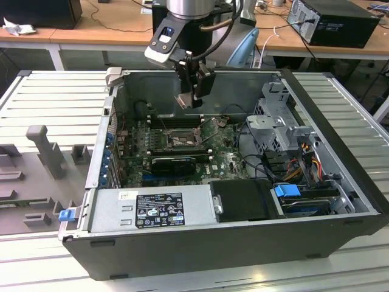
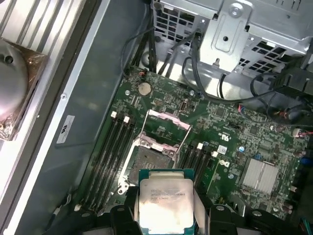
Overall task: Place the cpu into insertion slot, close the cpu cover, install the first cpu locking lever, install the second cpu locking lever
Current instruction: 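Place the cpu into insertion slot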
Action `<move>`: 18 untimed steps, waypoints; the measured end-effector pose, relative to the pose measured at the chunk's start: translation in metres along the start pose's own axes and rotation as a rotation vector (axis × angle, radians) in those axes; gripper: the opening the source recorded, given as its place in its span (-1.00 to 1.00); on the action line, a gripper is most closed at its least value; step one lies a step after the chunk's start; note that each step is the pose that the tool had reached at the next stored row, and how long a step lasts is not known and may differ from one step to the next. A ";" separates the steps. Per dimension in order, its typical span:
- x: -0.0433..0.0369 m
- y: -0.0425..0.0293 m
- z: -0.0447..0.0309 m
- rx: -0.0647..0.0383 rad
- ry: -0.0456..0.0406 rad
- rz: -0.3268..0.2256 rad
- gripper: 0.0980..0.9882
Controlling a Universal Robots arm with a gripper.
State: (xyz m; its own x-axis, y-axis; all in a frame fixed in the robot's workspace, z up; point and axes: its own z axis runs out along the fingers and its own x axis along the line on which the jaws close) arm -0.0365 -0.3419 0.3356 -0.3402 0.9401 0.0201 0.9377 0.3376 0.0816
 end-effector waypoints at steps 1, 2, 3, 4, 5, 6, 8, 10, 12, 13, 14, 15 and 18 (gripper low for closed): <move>0.0000 -0.0001 0.0009 0.000 -0.0001 0.004 -0.02; 0.0000 -0.0002 0.0022 0.000 -0.0003 0.005 -0.02; 0.0000 -0.0003 0.0030 0.000 -0.0004 0.005 -0.02; -0.0001 -0.0003 0.0038 0.000 -0.0004 0.005 -0.02; -0.0001 -0.0004 0.0053 0.000 -0.0012 0.005 -0.02; -0.0001 -0.0006 0.0075 0.001 -0.0021 0.005 -0.02; -0.0003 -0.0010 0.0124 0.001 -0.0028 0.006 -0.02; -0.0003 -0.0012 0.0145 0.000 -0.0075 0.050 -0.02; -0.0003 -0.0013 0.0154 0.000 -0.0114 0.079 -0.02; -0.0003 -0.0013 0.0159 0.000 -0.0137 0.100 -0.02; -0.0003 -0.0014 0.0166 0.000 -0.0164 0.129 -0.02; -0.0003 -0.0014 0.0171 -0.001 -0.0172 0.140 -0.02; -0.0004 -0.0017 0.0206 -0.001 -0.0173 0.141 -0.02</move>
State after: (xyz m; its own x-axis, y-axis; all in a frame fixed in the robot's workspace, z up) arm -0.0365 -0.3419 0.3150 -0.2039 0.9789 0.0142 0.9761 0.2022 0.0798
